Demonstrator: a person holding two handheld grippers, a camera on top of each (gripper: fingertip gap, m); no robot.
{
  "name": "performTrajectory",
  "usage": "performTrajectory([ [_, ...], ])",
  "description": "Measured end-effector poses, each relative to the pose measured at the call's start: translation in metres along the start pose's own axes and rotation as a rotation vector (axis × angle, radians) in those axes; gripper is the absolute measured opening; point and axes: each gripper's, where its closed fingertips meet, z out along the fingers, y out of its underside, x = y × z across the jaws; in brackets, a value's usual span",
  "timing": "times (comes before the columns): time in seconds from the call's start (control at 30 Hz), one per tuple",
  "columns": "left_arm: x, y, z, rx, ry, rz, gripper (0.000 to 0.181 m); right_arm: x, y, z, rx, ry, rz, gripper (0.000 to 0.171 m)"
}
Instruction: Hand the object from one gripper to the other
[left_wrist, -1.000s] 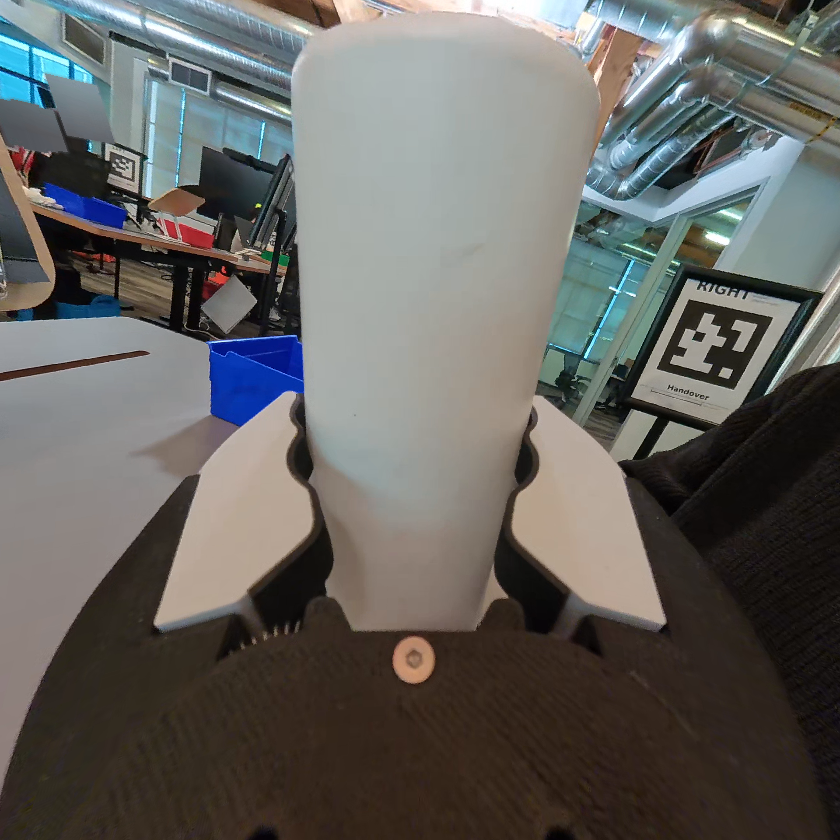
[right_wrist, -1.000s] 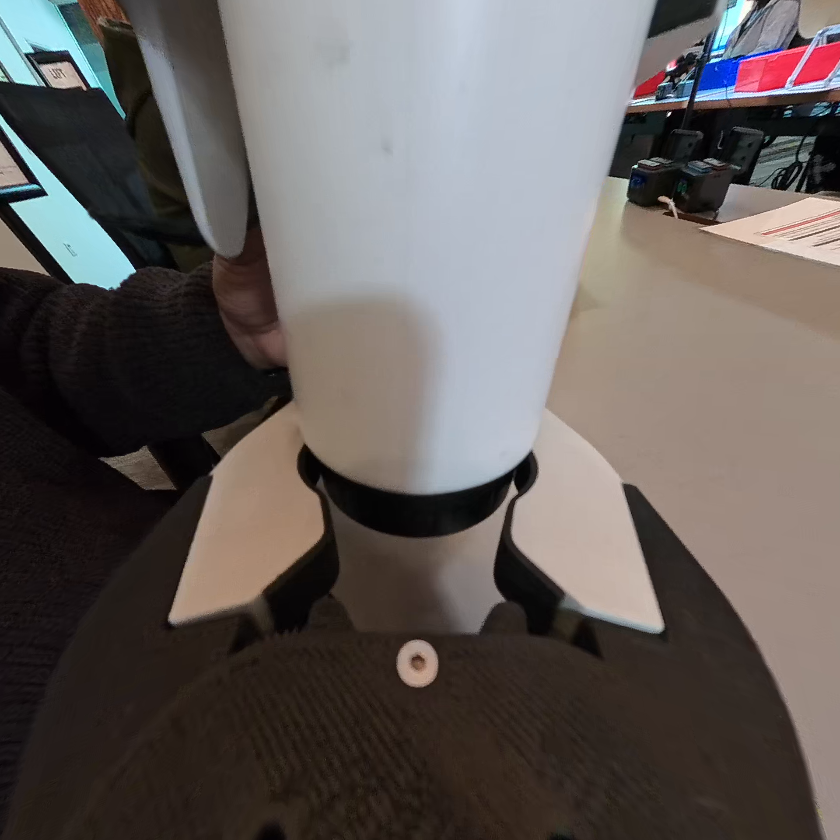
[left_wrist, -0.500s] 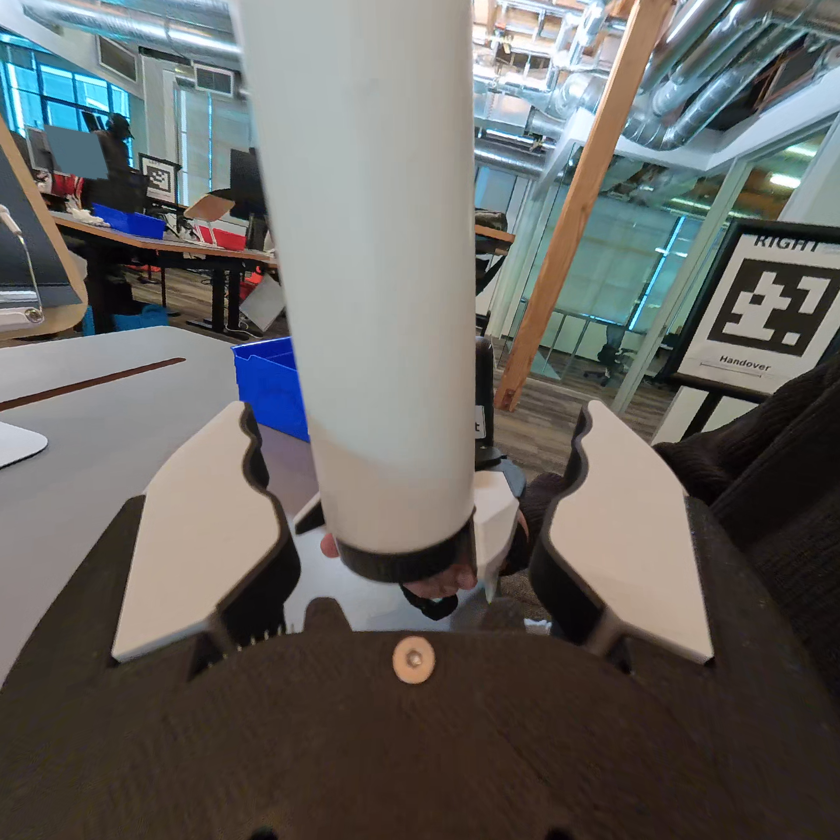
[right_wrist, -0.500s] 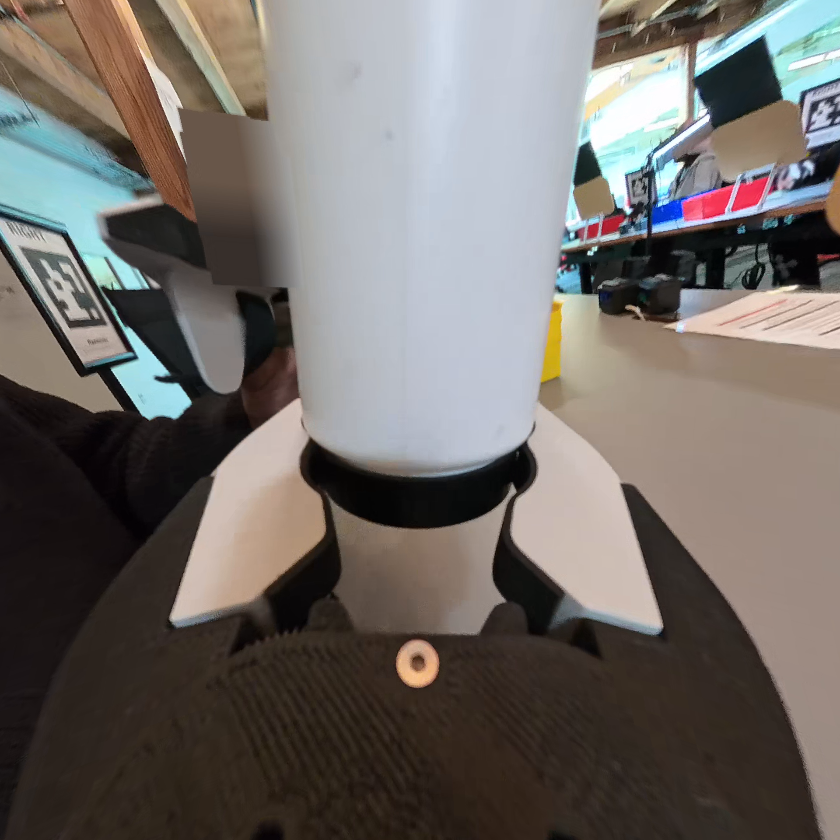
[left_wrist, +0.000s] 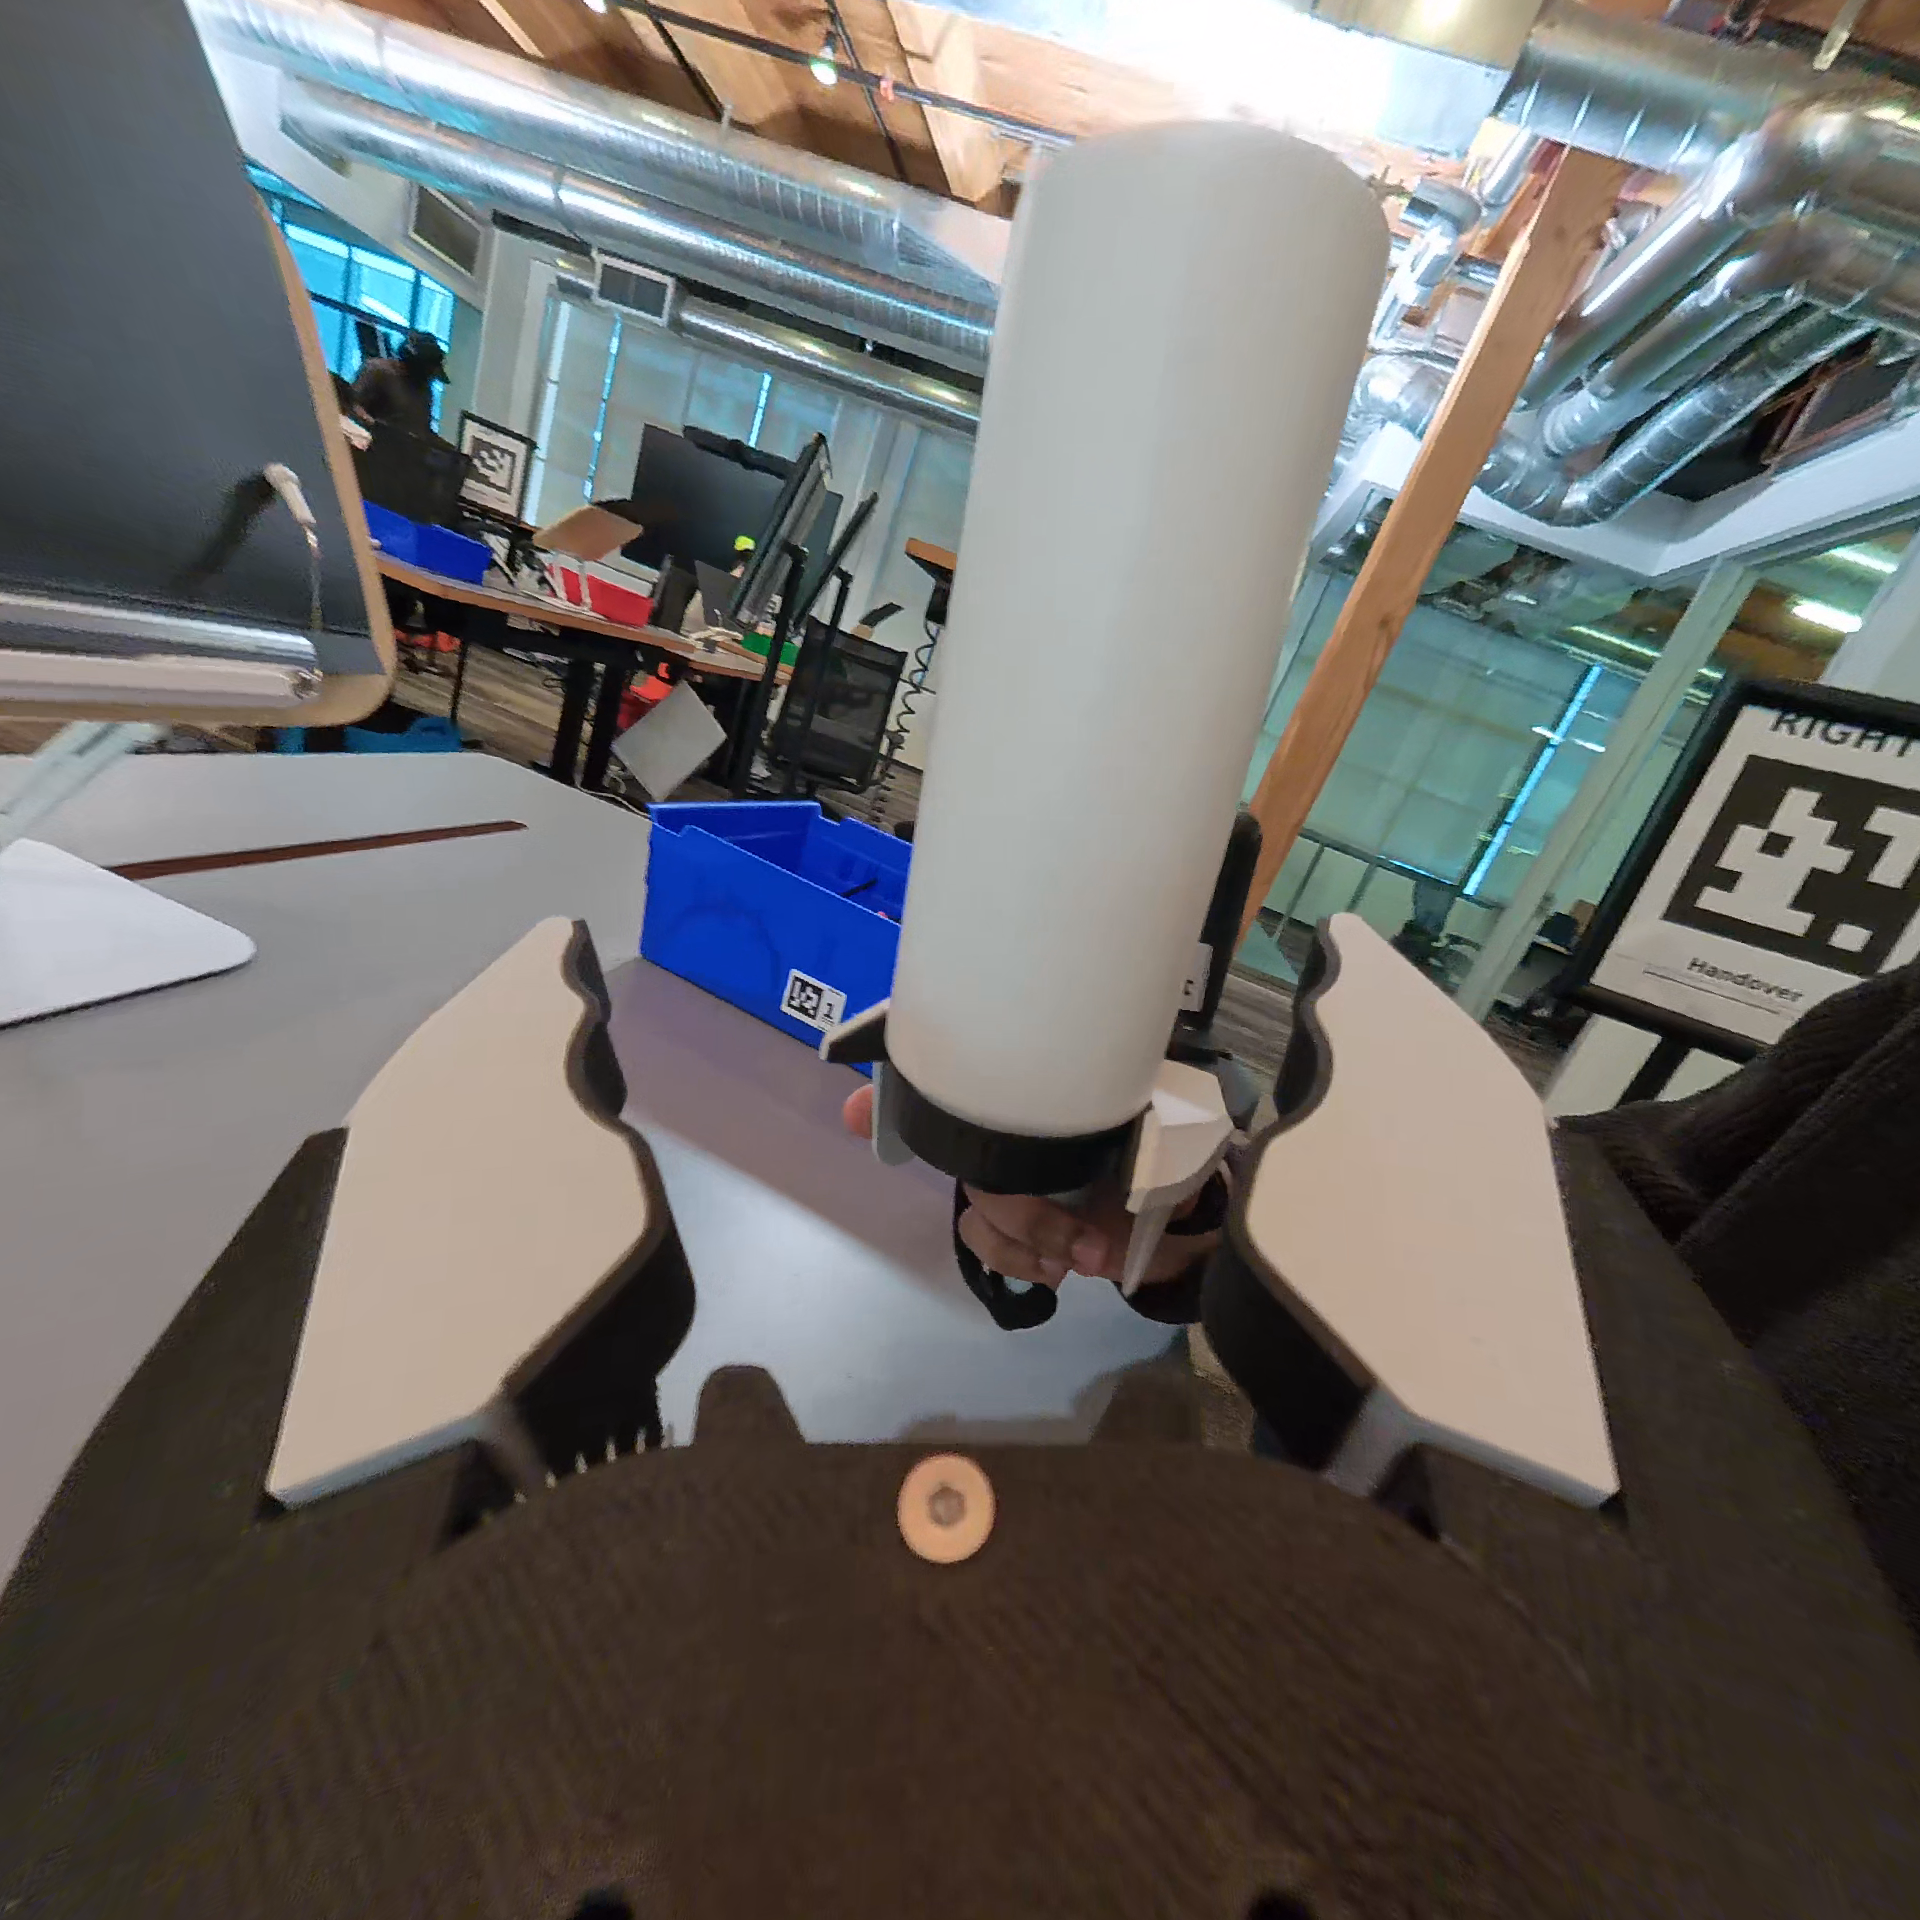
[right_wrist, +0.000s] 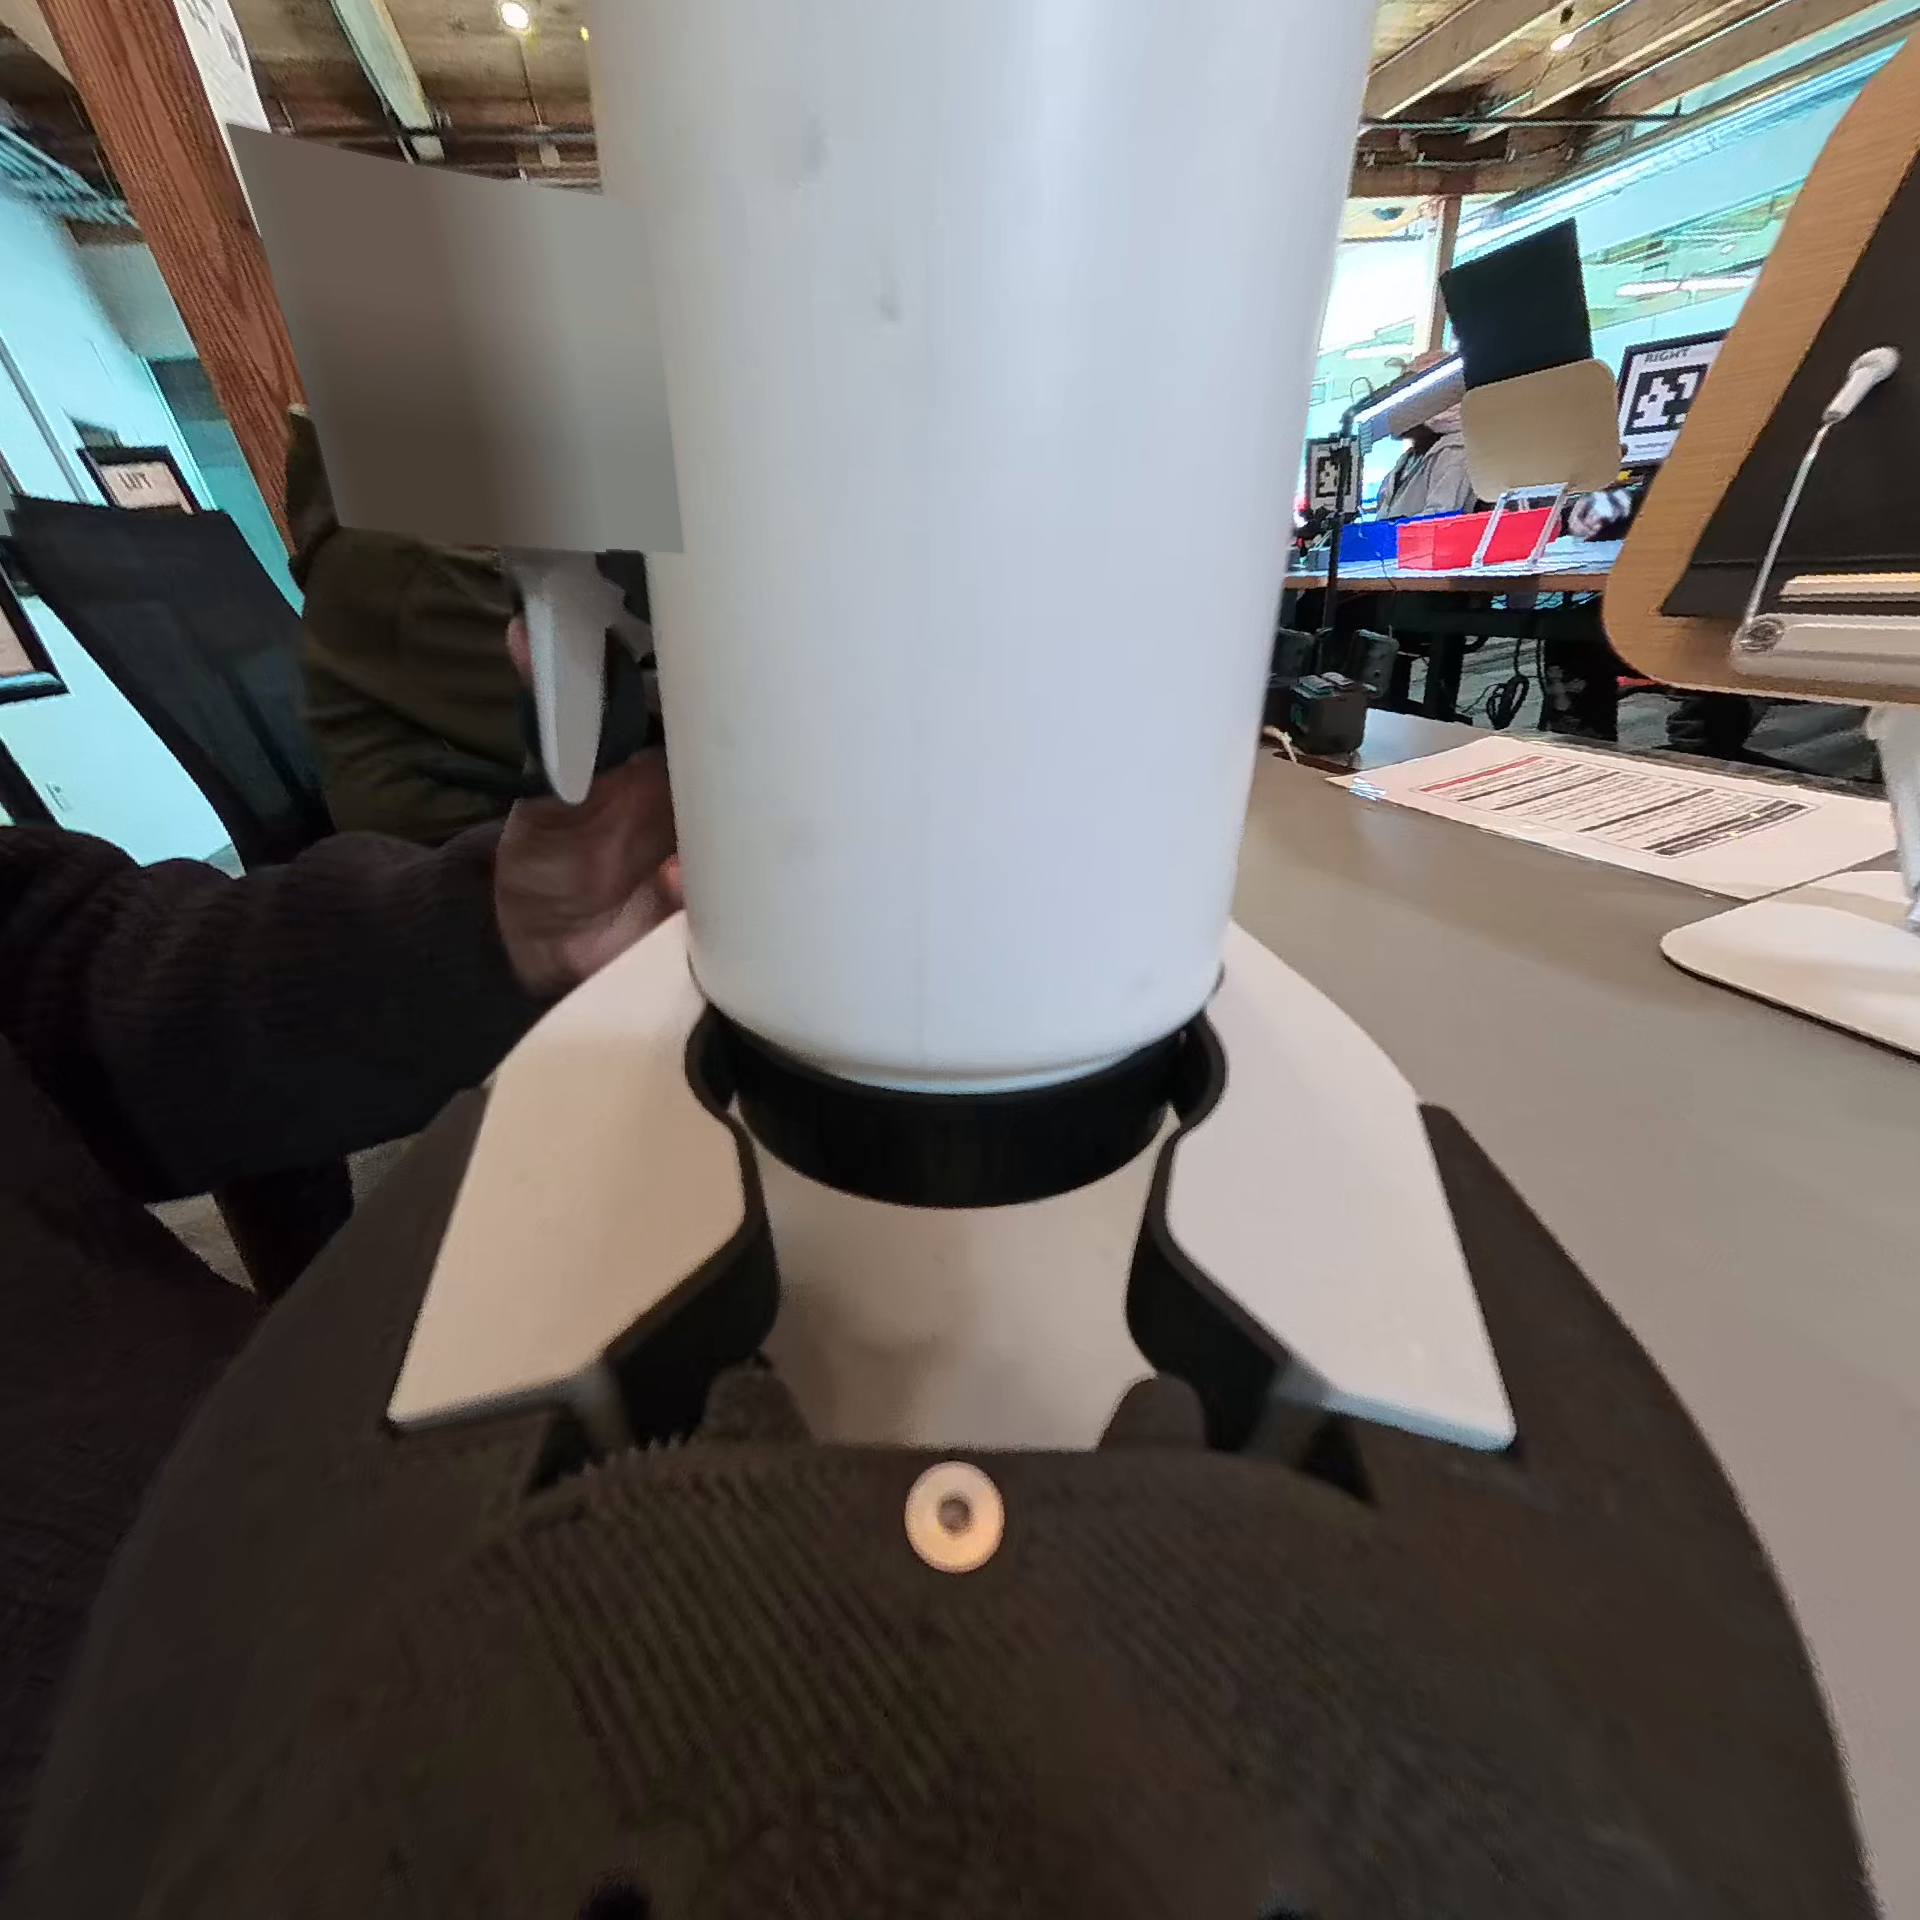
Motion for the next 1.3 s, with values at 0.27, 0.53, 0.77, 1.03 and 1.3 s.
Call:
performTrajectory([
  [0.27,-0.018,-0.012,-0.015,0.015,-0.074,0.060,0.126,-0.002,0.005,0.002,-0.027,-0.010,-0.012,0.086],
  [0.53,-0.023,-0.017,-0.021,-0.014,-0.132,0.168,0.127,0.001,0.005,0.000,-0.019,-0.018,0.028,0.086],
  [0.77,-0.038,-0.026,-0.034,-0.156,-0.370,0.581,0.144,0.003,0.012,0.000,-0.074,-0.060,0.238,0.085],
  [1.03,-0.034,-0.027,-0.042,-0.457,-0.600,1.465,0.146,-0.009,0.045,-0.004,-0.356,-0.145,0.502,0.086],
  [1.3,-0.051,0.046,-0.030,-0.773,-0.500,2.034,0.135,-0.042,0.076,-0.016,-0.613,-0.277,0.745,0.086],
])
